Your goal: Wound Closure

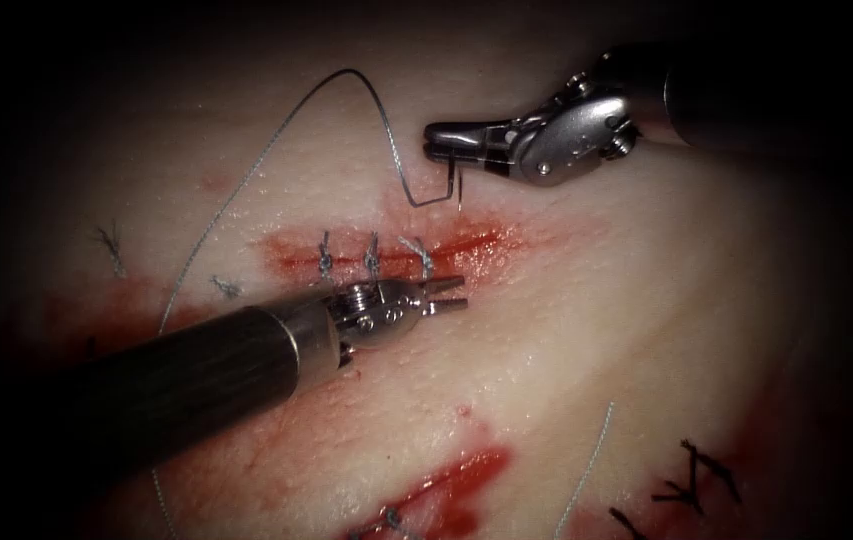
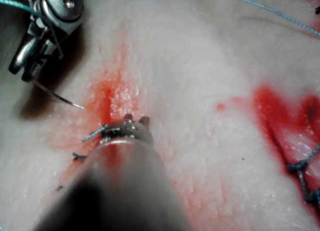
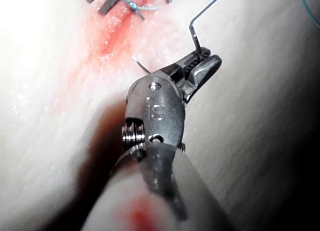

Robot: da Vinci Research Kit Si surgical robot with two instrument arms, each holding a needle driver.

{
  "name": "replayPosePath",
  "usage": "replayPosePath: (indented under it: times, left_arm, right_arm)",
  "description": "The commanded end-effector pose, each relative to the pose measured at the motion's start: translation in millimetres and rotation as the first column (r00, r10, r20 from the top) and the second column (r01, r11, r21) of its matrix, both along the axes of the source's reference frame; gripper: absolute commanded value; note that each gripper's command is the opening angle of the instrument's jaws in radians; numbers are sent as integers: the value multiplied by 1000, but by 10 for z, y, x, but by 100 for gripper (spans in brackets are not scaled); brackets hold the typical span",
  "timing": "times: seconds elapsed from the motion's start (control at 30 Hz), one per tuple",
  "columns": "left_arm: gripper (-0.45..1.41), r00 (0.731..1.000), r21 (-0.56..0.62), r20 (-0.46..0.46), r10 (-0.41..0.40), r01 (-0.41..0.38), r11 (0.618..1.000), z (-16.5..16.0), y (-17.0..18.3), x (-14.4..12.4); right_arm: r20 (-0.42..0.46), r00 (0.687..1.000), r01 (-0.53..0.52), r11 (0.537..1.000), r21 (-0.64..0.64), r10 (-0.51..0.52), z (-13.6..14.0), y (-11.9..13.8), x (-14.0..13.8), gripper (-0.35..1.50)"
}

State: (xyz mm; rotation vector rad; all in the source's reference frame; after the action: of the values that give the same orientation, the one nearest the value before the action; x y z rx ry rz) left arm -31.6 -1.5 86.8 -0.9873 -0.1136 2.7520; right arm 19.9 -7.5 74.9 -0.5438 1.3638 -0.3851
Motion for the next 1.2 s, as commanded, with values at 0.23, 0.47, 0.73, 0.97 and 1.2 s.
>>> replayPosePath:
  times: [0.23, 0.47, 0.73, 0.97, 1.2]
  left_arm:
    - [22, 1000, 0, 4, 3, -3, 1000, 2, 8, -2]
    - [22, 1000, 4, 8, 7, -7, 1000, -1, 10, 2]
    - [22, 1000, 3, 5, 1, -1, 1000, 0, 10, -2]
    - [21, 1000, -5, -3, -9, 9, 1000, 7, 7, -14]
    - [19, 999, 23, -34, 7, -6, 1000, 30, 4, -6]
  right_arm:
    - [34, 999, 20, 1000, -20, -20, 14, -13, 12, -35]
    - [50, 998, 40, 999, -23, -39, 25, -35, 13, -35]
    - [24, 1000, -1, 997, 71, -1, 18, -29, 12, -35]
    - [9, 1000, -26, 987, 160, 25, 13, -22, 12, -35]
    - [0, 999, -42, 962, 271, 44, 9, -15, 13, -35]
